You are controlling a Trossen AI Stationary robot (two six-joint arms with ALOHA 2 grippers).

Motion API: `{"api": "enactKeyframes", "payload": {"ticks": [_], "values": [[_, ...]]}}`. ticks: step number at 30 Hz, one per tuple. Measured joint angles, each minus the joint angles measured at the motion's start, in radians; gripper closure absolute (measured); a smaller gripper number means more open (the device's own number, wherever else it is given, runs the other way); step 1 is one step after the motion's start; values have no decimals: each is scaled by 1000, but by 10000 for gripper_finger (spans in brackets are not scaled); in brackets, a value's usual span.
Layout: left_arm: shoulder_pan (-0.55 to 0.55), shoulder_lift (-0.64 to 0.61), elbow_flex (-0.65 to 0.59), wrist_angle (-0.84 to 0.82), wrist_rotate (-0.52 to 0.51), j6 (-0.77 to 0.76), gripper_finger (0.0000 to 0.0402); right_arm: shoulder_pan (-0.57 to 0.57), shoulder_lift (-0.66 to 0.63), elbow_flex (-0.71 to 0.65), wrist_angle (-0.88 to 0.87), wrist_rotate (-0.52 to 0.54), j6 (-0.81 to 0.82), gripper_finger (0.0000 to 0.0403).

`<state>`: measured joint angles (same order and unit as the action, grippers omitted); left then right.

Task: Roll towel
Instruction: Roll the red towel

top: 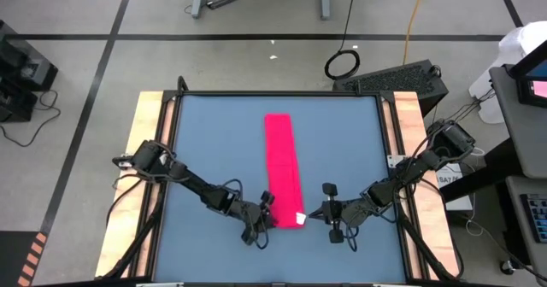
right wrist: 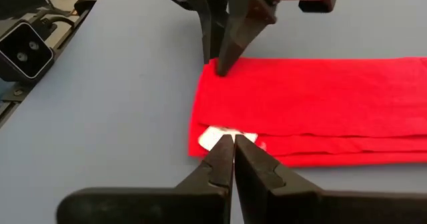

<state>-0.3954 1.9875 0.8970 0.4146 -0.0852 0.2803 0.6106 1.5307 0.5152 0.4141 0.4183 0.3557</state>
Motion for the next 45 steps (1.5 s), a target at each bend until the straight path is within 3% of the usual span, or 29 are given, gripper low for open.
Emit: {"api": "enactKeyframes", "payload": {"ticks": [3, 8, 13, 20, 25, 29, 37, 45], "values": [[1, 9, 0, 4, 1, -43, 388, 0, 0, 0, 0, 0, 11, 397], [3, 9, -3, 45, -27, -104, 388, 13, 9, 0, -2, 0, 33, 396], [7, -36, -4, 59, -134, -168, 387, 63, 60, 0, -1, 6, -30, 379], [14, -74, -3, 63, -172, -247, 387, 100, 195, -1, 23, 256, -53, 299], [28, -73, -3, 45, -172, -297, 387, 90, 248, 8, 119, 264, -130, 227], [33, -73, -3, 28, -172, -309, 387, 87, 284, 51, 105, 264, -244, 192], [44, -73, -3, 17, -160, -327, 387, 74, 324, 110, 69, 304, -378, 194], [43, -73, -3, 14, -155, -328, 387, 48, 325, 113, -3, 273, -341, 202]]}}
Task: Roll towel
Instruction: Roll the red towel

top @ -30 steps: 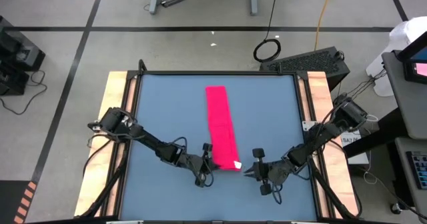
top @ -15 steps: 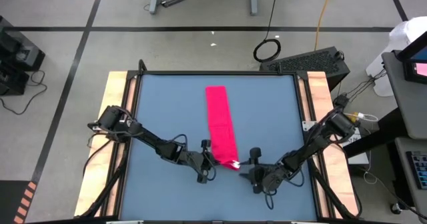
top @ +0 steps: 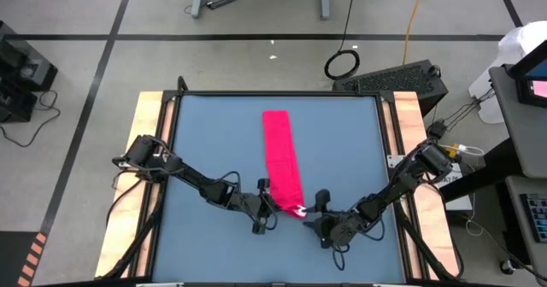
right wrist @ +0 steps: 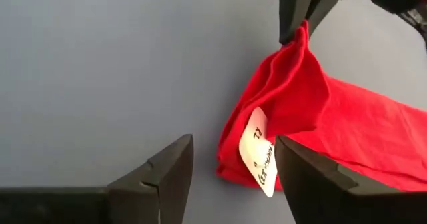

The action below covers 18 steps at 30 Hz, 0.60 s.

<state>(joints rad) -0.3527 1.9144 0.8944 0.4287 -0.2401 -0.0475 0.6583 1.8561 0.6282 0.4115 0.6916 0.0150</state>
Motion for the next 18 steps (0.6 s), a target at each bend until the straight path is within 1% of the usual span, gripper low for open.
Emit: {"api": "enactKeyframes", "payload": {"ticks": [3, 6, 11, 15, 18], "values": [[0, 0, 0, -1, 0, 0, 387, -6, 1, -1, -6, -2, 22, 207], [1, 0, 0, -1, 0, 0, 387, -19, 1, -3, -13, -29, 60, 225], [1, 0, 1, -1, 0, -1, 387, -50, 3, -3, -14, -98, 120, 288], [2, 0, 1, -3, 0, -1, 387, -60, 3, -3, -14, -115, 168, 340], [2, 0, 1, -15, 0, -1, 387, -61, 3, 2, -16, -117, 191, 372]]}}
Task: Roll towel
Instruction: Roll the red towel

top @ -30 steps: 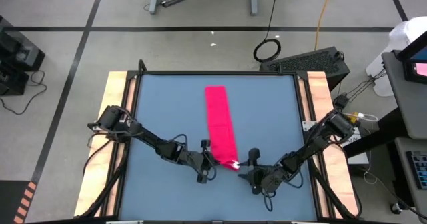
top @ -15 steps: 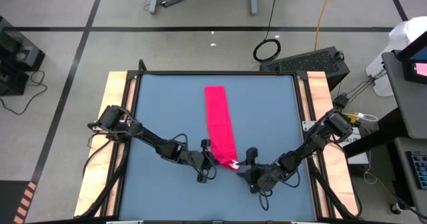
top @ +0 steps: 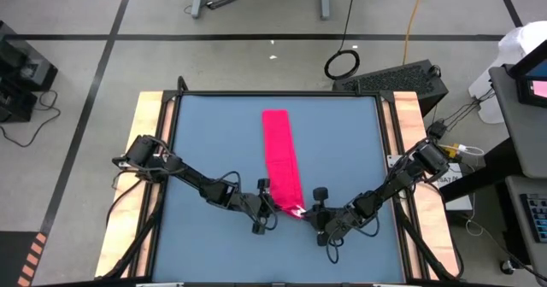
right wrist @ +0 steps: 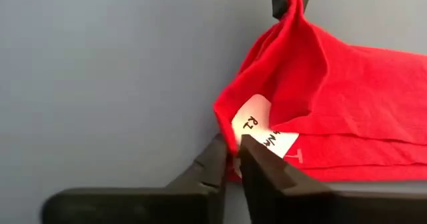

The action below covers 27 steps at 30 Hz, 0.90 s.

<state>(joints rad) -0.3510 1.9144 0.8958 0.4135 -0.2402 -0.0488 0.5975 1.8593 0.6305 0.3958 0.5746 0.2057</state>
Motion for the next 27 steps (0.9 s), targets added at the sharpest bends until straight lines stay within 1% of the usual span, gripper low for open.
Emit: {"api": "enactKeyframes", "payload": {"ticks": [3, 8, 10, 14, 16, 20, 23, 27], "values": [[0, 0, 0, -12, 3, 1, 387, -2, -12, 8, -9, -11, 10, 395], [-5, 0, 0, -12, 55, 1, 387, -8, -75, 12, -44, -41, 30, 397], [-12, 0, 0, -12, 72, 1, 387, -19, -114, 13, -58, -104, 69, 398], [-27, 0, 0, -7, 114, 1, 387, -54, -151, 14, -67, -279, 147, 401], [-33, 0, 0, -3, 141, 1, 387, -67, -157, 14, -65, -311, 172, 400], [-36, 0, -2, -25, 168, -21, 387, -95, -158, 15, -67, -320, 211, 399], [-24, -1, -16, -62, 160, -79, 387, -106, -158, 16, -62, -314, 208, 399], [-5, -1, -41, -64, 156, -127, 387, -120, -144, 17, -58, -312, 187, 399]]}}
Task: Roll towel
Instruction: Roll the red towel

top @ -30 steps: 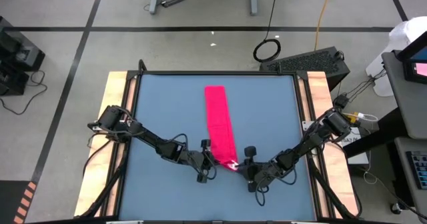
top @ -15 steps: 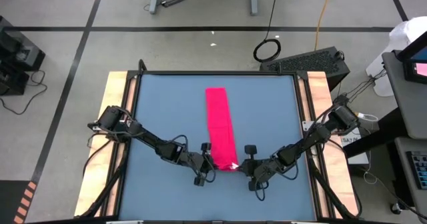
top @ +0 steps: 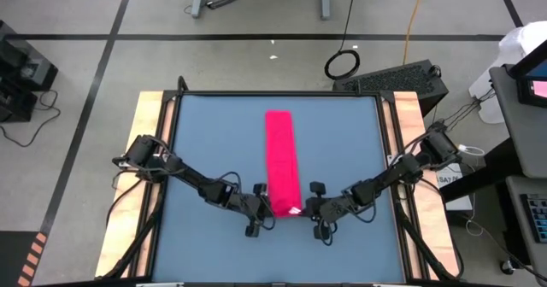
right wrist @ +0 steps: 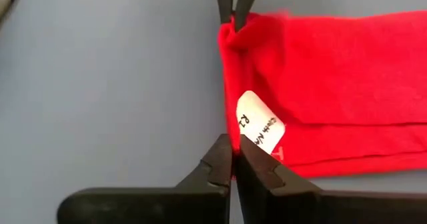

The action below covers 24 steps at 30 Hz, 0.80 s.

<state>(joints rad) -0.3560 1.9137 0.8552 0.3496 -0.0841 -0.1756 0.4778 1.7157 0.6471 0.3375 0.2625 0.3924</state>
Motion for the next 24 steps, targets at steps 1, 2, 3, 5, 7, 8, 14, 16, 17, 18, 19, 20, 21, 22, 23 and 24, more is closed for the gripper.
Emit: {"api": "enactKeyframes", "payload": {"ticks": [1, 2, 3, 5, 7, 8, 14, 16, 17, 18, 19, 20, 21, 22, 23, 24], "values": [[4, 0, -1, -1, 3, -2, 387, -3, 6, 0, 6, -1, -13, 399], [6, 0, -1, -2, 11, -3, 387, -3, 13, 0, 18, -1, -24, 399], [6, 0, -1, 2, 24, -2, 387, -2, 20, 0, 33, -2, -38, 399], [5, 0, -4, 33, 66, -1, 387, 0, 31, 0, 64, -10, -65, 399], [3, 0, -3, 70, 112, 0, 387, 8, 34, -1, 92, -10, -90, 399], [0, 0, -3, 82, 127, 0, 387, 14, 34, -1, 106, -8, -108, 399], [4, 0, -3, 90, 136, -3, 387, 59, 34, -1, 111, 97, -263, 384], [11, 0, -3, 90, 136, -4, 387, 66, 34, -1, 101, 130, -291, 369], [15, 0, -3, 90, 136, -9, 387, 68, 34, -1, 100, 144, -300, 361], [21, 0, -3, 88, 136, -19, 387, 68, 34, -1, 100, 152, -305, 352], [28, 0, -3, 86, 136, -26, 387, 67, 34, -1, 99, 154, -313, 343], [34, 0, -3, 84, 136, -30, 387, 67, 40, 0, 100, 156, -323, 335], [39, 0, -3, 81, 136, -35, 387, 67, 47, 0, 99, 156, -332, 326], [46, 0, -3, 78, 136, -45, 387, 67, 55, 0, 97, 156, -343, 318], [52, 0, -3, 74, 136, -53, 387, 67, 67, 0, 99, 156, -351, 311], [58, 0, -3, 69, 136, -56, 387, 67, 81, 0, 101, 156, -354, 305]]}}
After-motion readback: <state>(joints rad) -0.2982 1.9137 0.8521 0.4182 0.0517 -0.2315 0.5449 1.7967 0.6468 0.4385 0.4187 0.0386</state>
